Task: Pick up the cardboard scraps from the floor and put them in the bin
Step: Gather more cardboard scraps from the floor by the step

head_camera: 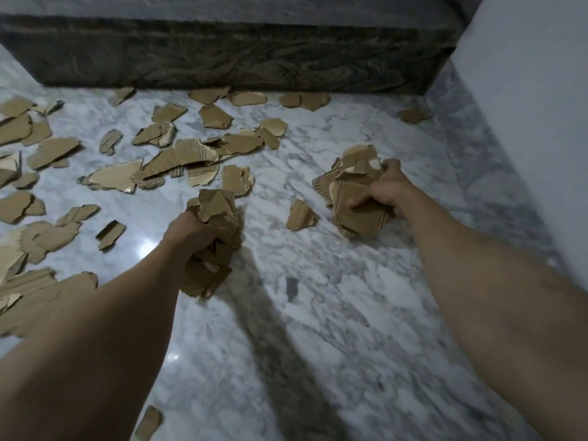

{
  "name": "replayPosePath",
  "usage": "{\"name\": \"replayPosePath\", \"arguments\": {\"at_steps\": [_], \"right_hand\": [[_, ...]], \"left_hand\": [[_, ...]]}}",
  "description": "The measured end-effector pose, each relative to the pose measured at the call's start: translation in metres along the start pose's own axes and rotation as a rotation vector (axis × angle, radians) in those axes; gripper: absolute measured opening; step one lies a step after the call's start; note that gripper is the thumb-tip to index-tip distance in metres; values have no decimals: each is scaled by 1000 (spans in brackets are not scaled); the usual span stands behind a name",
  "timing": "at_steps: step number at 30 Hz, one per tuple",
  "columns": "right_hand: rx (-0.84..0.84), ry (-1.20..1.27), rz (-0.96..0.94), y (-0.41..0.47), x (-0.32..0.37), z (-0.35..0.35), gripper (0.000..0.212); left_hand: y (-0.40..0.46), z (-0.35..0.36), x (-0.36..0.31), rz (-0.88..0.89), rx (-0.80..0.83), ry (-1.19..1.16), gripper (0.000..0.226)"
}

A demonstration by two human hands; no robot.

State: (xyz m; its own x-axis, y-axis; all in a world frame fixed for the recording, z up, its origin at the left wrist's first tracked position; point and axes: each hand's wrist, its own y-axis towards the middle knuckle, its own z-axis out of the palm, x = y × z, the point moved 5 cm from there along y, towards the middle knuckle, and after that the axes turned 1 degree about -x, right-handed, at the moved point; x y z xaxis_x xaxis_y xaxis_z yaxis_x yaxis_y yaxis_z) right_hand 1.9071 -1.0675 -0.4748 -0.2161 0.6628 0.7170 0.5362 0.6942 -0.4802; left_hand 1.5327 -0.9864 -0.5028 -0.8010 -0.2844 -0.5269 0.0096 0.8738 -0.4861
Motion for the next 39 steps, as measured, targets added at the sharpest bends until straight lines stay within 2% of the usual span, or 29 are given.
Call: {"name": "replayPosePath", "arguments": {"at_steps": [2,4,8,10,13,15,17,20,23,27,30,33,35,37,39], "right_hand": [[39,108,-28,-4,18,2,120],[129,113,-42,-12,36,18,123],[309,-174,39,-26,46,84,133],[363,-337,106,-32,38,115,117],[321,-414,93,-31,31,136,84],[259,-444,70,-25,27,138,89],[213,-469,37,-26,27,137,100],[203,-400,0,-32,26,138,91],[201,-259,-7,-47,30,138,84],[249,25,-18,-67,40,150,77],[296,82,-55,-79,55,167,94],[403,-25,-125,-100,73,191,117],[527,-143,-145,-120,77,214,119],[616,-248,-174,-136,80,239,122],[667,-371,-226,-145,87,271,128]], "left_hand": [[-4,0,2,-14,-15,-37,72],[-5,-1,5,-41,-41,-68,77],[-1,1,12,-79,4,-154,67],[2,2,15,-70,6,-175,74],[4,4,16,-35,-14,-138,62],[6,4,14,-25,-11,-113,52],[7,4,13,-27,16,-118,57],[4,0,15,-20,51,-180,66],[-8,-18,25,-33,16,-300,68],[-27,-60,56,-66,-68,-406,57],[-35,-103,95,-91,-158,-414,53],[-43,-136,144,-190,-192,-364,61],[-38,-146,184,-266,-170,-352,74],[-34,-151,211,-298,-165,-316,99],[-38,-153,218,-287,-157,-299,101]]}}
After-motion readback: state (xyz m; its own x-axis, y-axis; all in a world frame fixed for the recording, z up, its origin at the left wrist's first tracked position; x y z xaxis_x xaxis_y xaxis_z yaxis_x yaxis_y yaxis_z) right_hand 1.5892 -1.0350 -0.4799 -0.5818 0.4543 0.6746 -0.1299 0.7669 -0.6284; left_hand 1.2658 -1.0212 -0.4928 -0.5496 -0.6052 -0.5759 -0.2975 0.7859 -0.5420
